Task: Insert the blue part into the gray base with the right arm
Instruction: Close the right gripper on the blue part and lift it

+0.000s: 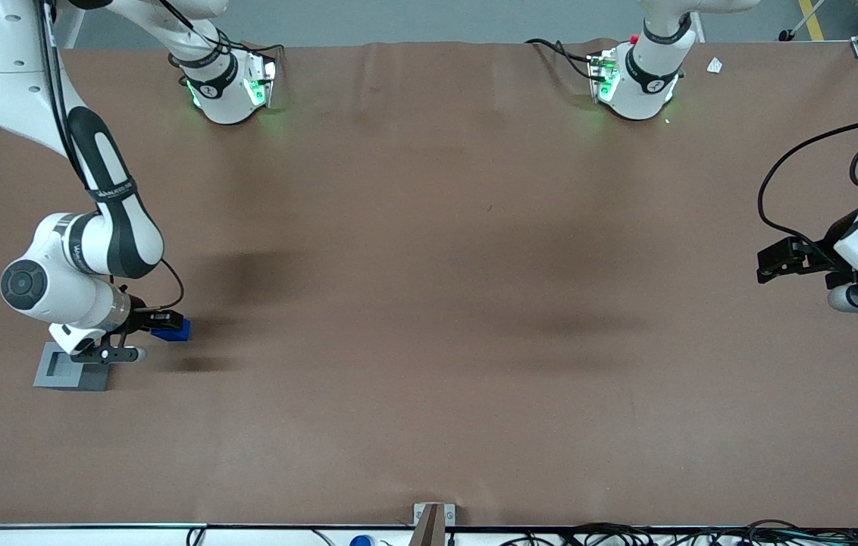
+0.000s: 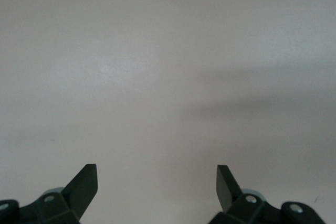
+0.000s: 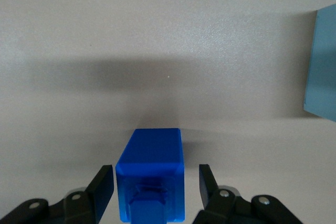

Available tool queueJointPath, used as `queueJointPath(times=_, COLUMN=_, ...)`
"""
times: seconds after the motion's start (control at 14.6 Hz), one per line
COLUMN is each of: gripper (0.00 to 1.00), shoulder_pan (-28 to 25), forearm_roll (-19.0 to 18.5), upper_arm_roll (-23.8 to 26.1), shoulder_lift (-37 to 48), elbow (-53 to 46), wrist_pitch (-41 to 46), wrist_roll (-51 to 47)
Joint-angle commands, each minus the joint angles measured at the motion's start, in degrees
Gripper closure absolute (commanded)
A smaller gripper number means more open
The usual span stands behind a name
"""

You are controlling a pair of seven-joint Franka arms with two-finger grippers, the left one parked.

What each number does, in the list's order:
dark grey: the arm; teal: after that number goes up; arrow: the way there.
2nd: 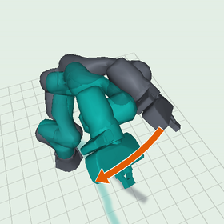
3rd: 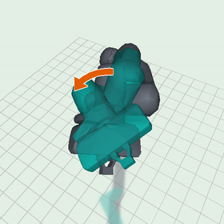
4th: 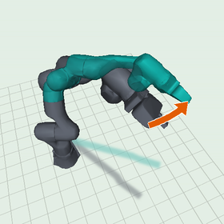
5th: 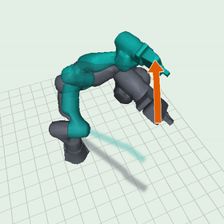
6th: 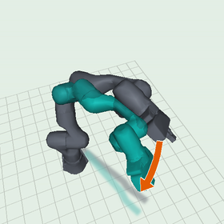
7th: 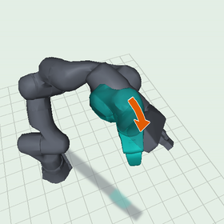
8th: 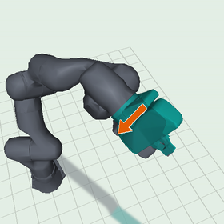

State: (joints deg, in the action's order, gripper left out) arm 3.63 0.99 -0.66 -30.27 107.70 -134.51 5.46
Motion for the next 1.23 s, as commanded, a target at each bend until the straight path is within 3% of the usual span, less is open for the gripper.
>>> queueJointPath(times=0.0, gripper=0.34, shoulder_pan=0.4, forearm_roll=0.4, upper_arm_roll=0.3, shoulder_lift=0.5, elbow=0.8, wrist_pitch=-0.6, wrist_roll=0.5)
queueJointPath(times=0.14, gripper=0.39, shoulder_pan=0.5, forearm_roll=0.4, upper_arm_roll=0.3, shoulder_lift=0.5, elbow=0.8, wrist_pitch=-0.5, wrist_roll=0.5)
queueJointPath(times=0.82, gripper=0.89, shoulder_pan=1.6, forearm_roll=1.0, upper_arm_roll=0.5, shoulder_lift=0.7, elbow=0.6, wrist_pitch=0.4, wrist_roll=-0.1)
queueJointPath(times=1.17, gripper=0.96, shoulder_pan=3.5, forearm_roll=2.2, upper_arm_roll=0.5, shoulder_lift=2.2, elbow=-0.6, wrist_pitch=2.5, wrist_roll=0.6)
